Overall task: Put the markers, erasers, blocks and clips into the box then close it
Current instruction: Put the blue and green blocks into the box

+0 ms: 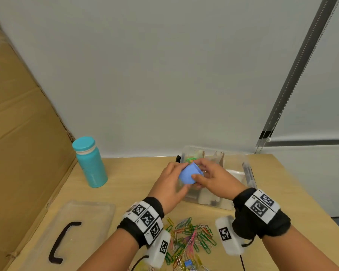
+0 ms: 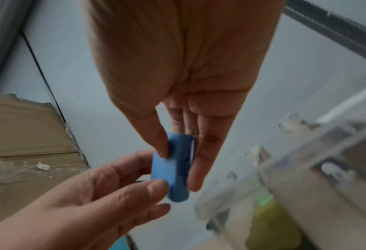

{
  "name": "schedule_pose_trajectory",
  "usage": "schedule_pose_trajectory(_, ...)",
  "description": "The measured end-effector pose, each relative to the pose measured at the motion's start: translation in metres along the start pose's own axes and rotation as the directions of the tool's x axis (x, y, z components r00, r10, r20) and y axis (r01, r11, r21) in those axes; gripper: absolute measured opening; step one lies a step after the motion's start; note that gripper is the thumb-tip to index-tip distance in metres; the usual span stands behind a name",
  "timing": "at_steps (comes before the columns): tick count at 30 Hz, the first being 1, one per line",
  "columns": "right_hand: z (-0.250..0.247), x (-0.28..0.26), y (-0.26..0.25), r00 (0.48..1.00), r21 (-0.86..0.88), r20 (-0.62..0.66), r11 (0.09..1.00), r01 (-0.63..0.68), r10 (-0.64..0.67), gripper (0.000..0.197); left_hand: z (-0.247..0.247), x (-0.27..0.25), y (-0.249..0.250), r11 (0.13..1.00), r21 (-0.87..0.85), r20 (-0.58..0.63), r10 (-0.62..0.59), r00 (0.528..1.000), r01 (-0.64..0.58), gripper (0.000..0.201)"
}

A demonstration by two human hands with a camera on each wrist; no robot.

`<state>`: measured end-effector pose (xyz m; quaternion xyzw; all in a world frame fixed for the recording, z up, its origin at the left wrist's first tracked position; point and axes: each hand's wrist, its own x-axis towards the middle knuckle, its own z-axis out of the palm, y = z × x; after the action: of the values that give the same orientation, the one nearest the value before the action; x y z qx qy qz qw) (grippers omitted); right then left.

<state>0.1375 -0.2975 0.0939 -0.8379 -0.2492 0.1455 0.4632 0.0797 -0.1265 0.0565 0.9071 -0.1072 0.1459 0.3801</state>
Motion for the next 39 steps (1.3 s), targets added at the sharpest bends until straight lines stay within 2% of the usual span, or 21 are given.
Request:
schedule_pose_trajectory(3,-0.019,0.003,-0.001,0.984,-0.237,-0.175,0.972,0.002,-0.044,0.028,0.01,0.019,-0.005,0.994,0.11,0.047,-0.032,0.998,0.026,0.052)
schedule_pose_trajectory(5,-0.022,0.007,-0.003,0.972,-0.356,-0.224,0.935,-0.015,-0.07,0.033,0.018,0.027,-0.015,0.975,0.216,0.131,-0.09,0.987,0.06,0.054)
schedule_pose_trajectory(7,-0.018,0.014,-0.007,0.977,-0.453,-0.197,0.891,-0.018,-0.081,0.035,0.025,0.031,-0.026,0.96,0.269,0.203,-0.131,0.97,0.073,0.055)
schedule_pose_trajectory(9,-0.011,0.027,-0.005,0.989,-0.573,-0.136,0.819,-0.033,-0.055,0.034,0.031,0.033,-0.031,0.966,0.244,0.236,-0.149,0.96,0.09,0.054)
schedule_pose_trajectory(12,-0.003,0.047,-0.007,0.998,-0.774,-0.024,0.631,-0.059,0.064,0.027,0.033,0.032,-0.033,0.97,0.22,0.226,-0.153,0.962,0.102,0.054)
schedule_pose_trajectory(14,0.003,0.056,-0.012,0.986,-0.849,0.049,0.527,-0.042,0.156,0.022,0.034,0.03,-0.033,0.973,0.195,0.235,-0.165,0.958,0.119,0.054)
schedule_pose_trajectory(17,0.012,0.067,-0.017,0.959,-0.892,0.082,0.448,-0.05,0.27,0.023,0.033,0.028,-0.034,0.981,0.143,0.255,-0.163,0.953,0.129,0.055)
schedule_pose_trajectory(21,0.019,0.075,-0.01,0.955,-0.893,0.042,0.44,-0.097,0.295,0.023,0.028,0.028,-0.031,0.983,0.111,0.287,-0.176,0.942,0.149,0.056)
schedule_pose_trajectory(28,0.027,0.093,-0.005,0.924,-0.875,0.058,0.464,-0.135,0.378,0.021,0.014,0.033,-0.027,0.976,0.179,0.347,-0.183,0.92,0.127,0.058)
schedule_pose_trajectory(34,0.025,0.093,-0.009,0.896,-0.901,0.052,0.407,-0.149,0.442,0.03,0.011,0.035,-0.031,0.972,0.208,0.381,-0.18,0.907,0.106,0.057)
schedule_pose_trajectory(36,0.024,0.085,-0.009,0.907,-0.905,0.046,0.402,-0.139,0.418,0.029,0.012,0.034,-0.031,0.972,0.212,0.39,-0.177,0.904,0.1,0.057)
schedule_pose_trajectory(39,0.022,0.062,-0.005,0.96,-0.867,0.015,0.482,-0.128,0.281,0.029,0.014,0.032,-0.03,0.963,0.261,0.388,-0.171,0.905,0.07,0.055)
